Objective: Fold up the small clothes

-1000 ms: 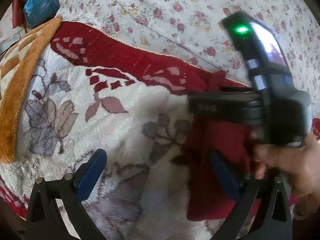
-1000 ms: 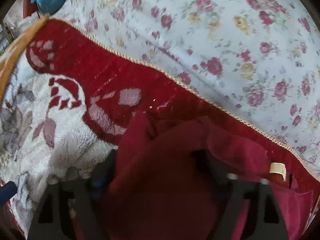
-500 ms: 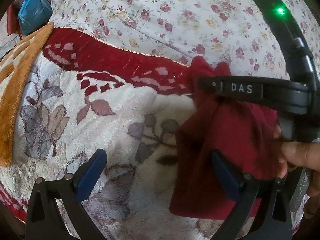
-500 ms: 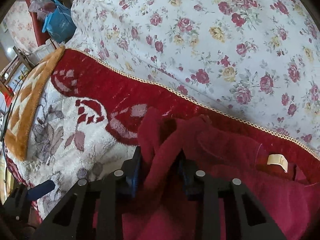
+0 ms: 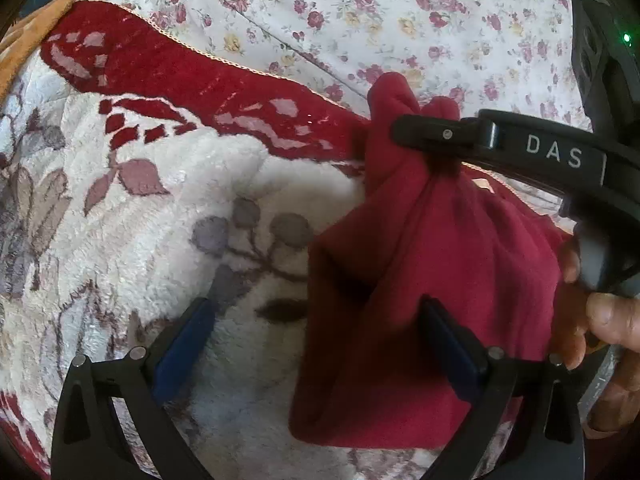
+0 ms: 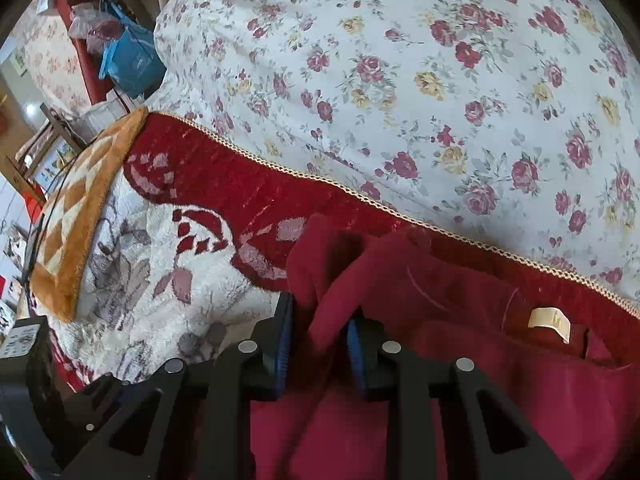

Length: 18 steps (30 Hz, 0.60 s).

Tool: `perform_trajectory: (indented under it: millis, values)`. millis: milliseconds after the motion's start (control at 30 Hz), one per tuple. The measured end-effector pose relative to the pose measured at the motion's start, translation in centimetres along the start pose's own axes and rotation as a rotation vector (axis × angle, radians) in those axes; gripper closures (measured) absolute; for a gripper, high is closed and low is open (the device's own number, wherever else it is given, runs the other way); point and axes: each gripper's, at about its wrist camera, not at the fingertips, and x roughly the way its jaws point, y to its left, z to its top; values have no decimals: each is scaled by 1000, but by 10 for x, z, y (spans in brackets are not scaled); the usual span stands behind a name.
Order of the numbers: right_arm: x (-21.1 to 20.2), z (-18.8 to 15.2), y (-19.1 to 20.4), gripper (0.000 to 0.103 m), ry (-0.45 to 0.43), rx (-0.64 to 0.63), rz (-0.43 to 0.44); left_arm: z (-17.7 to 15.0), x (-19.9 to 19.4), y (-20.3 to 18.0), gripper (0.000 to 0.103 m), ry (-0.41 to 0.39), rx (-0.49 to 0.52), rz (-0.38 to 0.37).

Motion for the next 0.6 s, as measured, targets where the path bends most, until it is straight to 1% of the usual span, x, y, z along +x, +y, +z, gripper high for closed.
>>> perform_trajectory:
  millis: [33,67,133,200,333,400,467,500,533,567,600]
  values:
    - [-1,-1,-1,76,-2,3,3,0,-1,-1,9,-2,6,-2]
    - [-2,-1,-2,77,-3,5,6,-2,-1,-4,12,-6,25,-3]
    - [-2,-2,-3,77,-4,10,12,-4,-3,-8,26,-7,48,-11]
    - [-4,-3,-3,78,-5,9,13,-4,-4,-12,29,-8,67,-5]
    - [-9,-5,-3,78,-10,13,11,-4,-5,-11,29,-2,55,0]
    - [-11,-6,-3,78,-14,12,8,-4,-5,-14,29,-3,68,11]
    - [-13,-7,-3,79,-17,11,10,-4,-5,-18,37,-1,91,14]
    - [-14,-8,-4,79,-18,14,12,-4,-5,-20,48,8,99,-1]
    - [-14,-8,-4,80,-20,15,14,-4,-4,-22,64,16,100,-14]
    - [-15,-9,-5,80,-23,17,16,-4,-4,-24,69,25,99,-32]
    - [-16,-10,-6,80,-27,19,17,-5,-6,-28,75,22,110,-31]
